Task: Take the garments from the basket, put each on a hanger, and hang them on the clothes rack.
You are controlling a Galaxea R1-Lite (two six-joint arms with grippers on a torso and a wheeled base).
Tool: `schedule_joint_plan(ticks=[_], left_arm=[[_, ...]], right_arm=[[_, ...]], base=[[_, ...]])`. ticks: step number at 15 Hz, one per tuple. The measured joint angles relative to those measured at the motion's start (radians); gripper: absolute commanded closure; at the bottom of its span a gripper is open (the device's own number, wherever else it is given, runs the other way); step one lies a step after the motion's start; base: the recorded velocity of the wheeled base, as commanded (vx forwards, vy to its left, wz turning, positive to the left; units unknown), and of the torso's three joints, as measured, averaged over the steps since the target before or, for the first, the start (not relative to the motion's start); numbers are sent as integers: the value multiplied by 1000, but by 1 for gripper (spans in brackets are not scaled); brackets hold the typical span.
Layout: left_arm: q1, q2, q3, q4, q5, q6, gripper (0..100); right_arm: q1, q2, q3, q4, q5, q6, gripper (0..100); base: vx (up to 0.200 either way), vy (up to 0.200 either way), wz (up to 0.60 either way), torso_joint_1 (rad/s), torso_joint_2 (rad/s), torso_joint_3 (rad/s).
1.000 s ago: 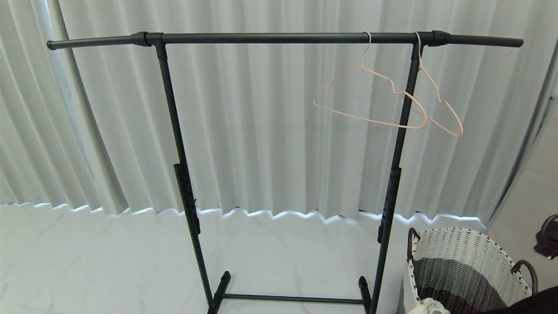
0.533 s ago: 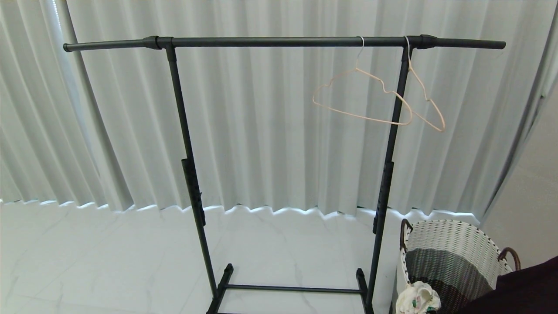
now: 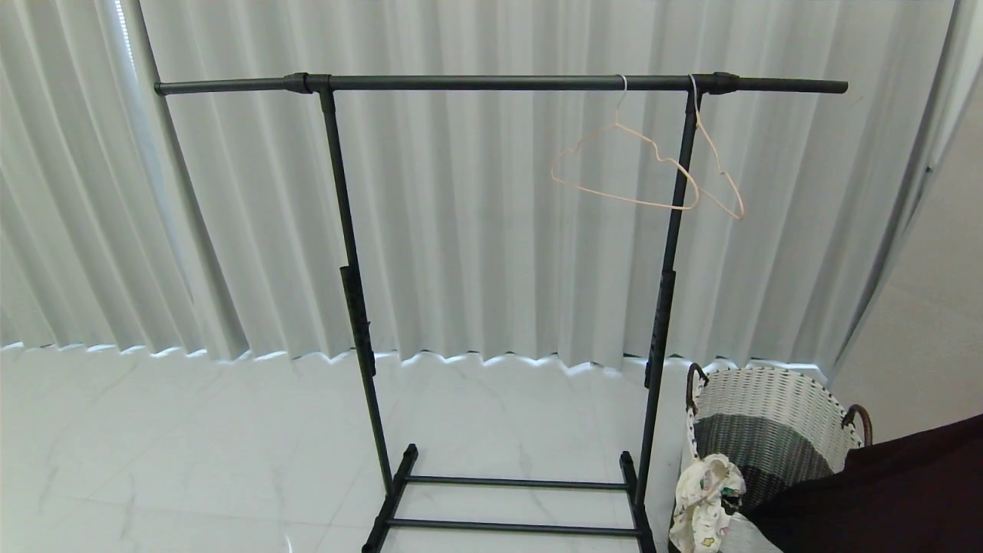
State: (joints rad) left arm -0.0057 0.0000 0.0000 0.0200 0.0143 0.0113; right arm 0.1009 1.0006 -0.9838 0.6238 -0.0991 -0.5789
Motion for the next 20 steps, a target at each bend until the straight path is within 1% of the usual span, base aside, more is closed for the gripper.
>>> schedule_joint_plan(ticks=[1,2,3,6,8,10,11,13,15,17,18,19,20], left_arm=[[0,0,0,0,0,12,0],[0,0,0,1,-1,43,0],[0,0,0,1,-3,57,0],[1,0,0,0,-26,95,0],[1,0,0,0,-30,98,0],[0,0,0,-10,-48,93,0],[-1,2,-8,-8,-79,79,0],[-5,29,-86,-12,-171,49,0],[-11,136,-185,-13,-273,39,0],[-23,322,-302,-14,-364,35,0],[-45,426,-367,-14,-391,33,0],[-80,534,-437,-14,-408,30,0],[-136,652,-511,-17,-414,28,0]], right_arm=[[32,8,0,0,3,22,100],[72,17,1,0,3,57,100],[130,28,1,0,4,104,100],[337,84,2,-3,4,261,100],[487,137,4,-14,4,398,100],[598,202,6,-40,4,512,100],[627,234,7,-58,4,527,100],[651,283,7,-100,3,530,100],[658,328,7,-171,3,533,100],[661,357,6,-213,2,535,100],[663,364,5,-232,2,535,100],[665,369,4,-246,2,535,100],[667,372,1,-259,2,535,100]], base=[[0,0,0,0,0,0],[0,0,0,0,0,0],[0,0,0,0,0,0],[0,0,0,0,0,0],[0,0,0,0,0,0],[0,0,0,0,0,0],[0,0,0,0,0,0],[0,0,0,0,0,0],[0,0,0,0,0,0],[0,0,0,0,0,0],[0,0,0,0,0,0],[0,0,0,0,0,0],[0,0,0,0,0,0]])
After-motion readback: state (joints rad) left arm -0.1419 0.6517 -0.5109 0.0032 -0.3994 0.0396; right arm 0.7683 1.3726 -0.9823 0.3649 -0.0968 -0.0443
